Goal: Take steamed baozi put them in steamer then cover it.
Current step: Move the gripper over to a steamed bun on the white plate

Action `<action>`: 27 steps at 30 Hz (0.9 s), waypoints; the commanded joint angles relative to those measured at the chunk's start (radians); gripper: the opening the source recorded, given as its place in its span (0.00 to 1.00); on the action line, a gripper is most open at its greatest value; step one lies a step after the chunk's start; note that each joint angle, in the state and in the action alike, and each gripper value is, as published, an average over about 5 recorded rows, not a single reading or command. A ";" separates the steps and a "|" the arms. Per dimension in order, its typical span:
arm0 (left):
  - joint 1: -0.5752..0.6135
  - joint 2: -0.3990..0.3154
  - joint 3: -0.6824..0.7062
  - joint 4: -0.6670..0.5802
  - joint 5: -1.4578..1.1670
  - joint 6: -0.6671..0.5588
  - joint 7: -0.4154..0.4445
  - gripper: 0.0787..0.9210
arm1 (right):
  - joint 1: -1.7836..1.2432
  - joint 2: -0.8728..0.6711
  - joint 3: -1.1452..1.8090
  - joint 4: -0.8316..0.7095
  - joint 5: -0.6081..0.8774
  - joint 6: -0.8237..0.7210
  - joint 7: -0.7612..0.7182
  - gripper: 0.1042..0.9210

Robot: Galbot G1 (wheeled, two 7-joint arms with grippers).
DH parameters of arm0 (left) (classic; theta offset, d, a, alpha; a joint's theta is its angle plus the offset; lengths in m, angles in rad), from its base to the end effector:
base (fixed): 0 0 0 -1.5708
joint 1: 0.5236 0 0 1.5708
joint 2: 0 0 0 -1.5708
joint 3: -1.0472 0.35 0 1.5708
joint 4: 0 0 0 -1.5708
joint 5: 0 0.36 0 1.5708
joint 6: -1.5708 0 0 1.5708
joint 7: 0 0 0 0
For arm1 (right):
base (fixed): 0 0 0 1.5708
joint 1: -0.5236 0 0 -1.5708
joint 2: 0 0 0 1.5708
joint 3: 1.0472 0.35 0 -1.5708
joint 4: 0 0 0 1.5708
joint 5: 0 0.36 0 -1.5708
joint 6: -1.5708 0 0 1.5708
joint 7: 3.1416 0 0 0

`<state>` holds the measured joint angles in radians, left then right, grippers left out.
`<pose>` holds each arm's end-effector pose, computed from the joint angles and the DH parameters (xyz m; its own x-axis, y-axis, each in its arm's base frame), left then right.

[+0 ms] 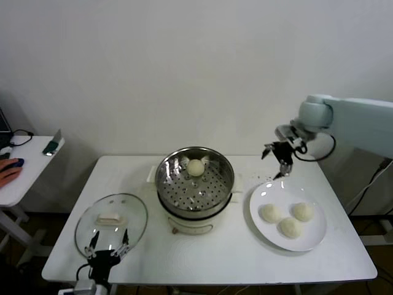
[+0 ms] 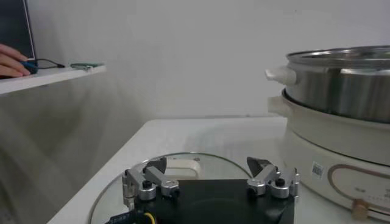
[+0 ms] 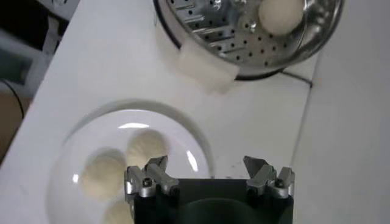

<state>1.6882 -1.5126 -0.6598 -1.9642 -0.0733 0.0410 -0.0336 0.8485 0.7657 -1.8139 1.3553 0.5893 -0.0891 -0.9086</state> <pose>0.1390 0.0574 -0.3645 -0.9524 -0.1375 0.2722 -0.1242 0.9901 0.0656 0.5313 -0.1323 -0.0785 -0.1533 -0.1929 0.9692 -0.9687 -0.1645 -0.1860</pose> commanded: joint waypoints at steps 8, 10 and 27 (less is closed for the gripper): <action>0.007 0.002 -0.009 0.001 -0.004 -0.001 -0.001 0.88 | -0.243 -0.069 0.075 0.051 -0.056 -0.214 0.094 0.88; 0.008 0.003 -0.011 0.002 -0.005 -0.002 -0.002 0.88 | -0.275 -0.051 0.093 0.028 -0.077 -0.215 0.096 0.88; 0.008 0.002 -0.015 0.016 -0.004 -0.011 -0.006 0.88 | -0.439 0.015 0.221 -0.085 -0.179 -0.225 0.120 0.88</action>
<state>1.6959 -1.5105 -0.6752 -1.9493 -0.0790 0.0318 -0.0383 0.4969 0.7689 -1.6523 1.3070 0.4492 -0.2966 -0.7987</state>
